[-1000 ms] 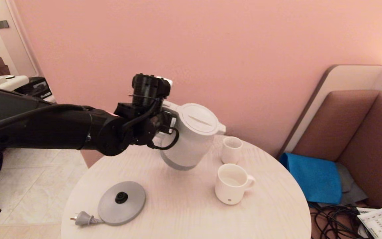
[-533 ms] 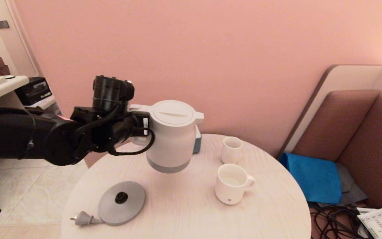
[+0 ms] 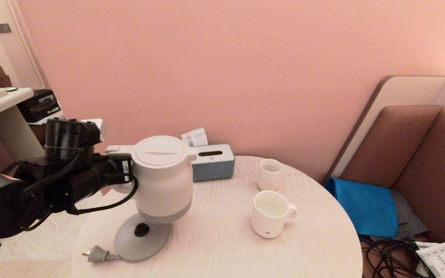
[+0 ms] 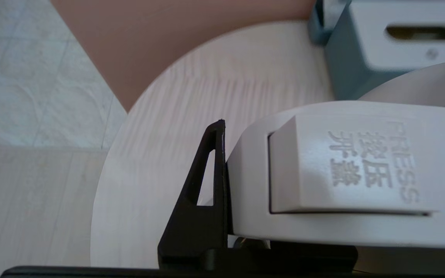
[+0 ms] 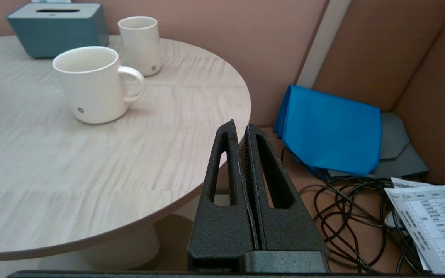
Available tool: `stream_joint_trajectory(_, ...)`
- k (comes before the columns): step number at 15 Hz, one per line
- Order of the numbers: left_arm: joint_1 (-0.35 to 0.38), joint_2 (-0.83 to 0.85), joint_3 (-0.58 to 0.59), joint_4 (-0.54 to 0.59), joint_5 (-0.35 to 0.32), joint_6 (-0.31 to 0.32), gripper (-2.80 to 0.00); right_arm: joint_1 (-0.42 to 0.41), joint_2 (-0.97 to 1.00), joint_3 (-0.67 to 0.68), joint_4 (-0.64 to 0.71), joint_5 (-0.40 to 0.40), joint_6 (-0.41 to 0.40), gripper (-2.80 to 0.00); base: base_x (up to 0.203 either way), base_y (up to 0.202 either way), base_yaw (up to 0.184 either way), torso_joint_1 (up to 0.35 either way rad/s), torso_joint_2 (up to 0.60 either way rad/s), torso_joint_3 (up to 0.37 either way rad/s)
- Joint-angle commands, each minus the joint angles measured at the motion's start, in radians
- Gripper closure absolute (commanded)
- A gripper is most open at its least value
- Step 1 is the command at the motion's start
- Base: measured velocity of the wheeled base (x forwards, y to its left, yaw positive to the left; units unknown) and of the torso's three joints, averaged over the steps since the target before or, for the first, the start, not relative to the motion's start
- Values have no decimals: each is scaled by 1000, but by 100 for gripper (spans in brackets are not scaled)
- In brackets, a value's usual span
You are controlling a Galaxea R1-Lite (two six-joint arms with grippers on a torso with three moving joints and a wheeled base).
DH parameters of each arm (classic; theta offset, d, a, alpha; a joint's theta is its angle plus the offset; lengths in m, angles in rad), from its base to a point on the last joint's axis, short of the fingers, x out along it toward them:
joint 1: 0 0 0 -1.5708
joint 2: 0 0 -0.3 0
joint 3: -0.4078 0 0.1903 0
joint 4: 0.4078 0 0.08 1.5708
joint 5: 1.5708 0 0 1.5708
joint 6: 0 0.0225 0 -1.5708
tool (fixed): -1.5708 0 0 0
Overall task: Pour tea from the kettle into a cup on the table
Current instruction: Put down the kettle on the table
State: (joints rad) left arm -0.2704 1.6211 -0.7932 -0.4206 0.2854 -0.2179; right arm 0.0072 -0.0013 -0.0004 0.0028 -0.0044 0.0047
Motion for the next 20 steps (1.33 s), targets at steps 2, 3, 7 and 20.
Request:
stream_joint_trajectory(2,79,-31,133,-85,-69,9,0,0,1,-1,0,0,0,0,0,0,0,0,0,0)
stream_joint_trajectory(3,108,-32,176,-123,-88,19,0,0,1,-1,0,0,0,0,0,0,0,0,0,0)
stream_joint_trajectory(7,200,-20,321,-288,-164,56,0,0,1,0,0,0,0,0,0,0,0,0,0,0)
stream_joint_trajectory(20,227,112,422,-515,-176,55,0,0,1,-1,0,0,0,0,0,0,0,0,0,0)
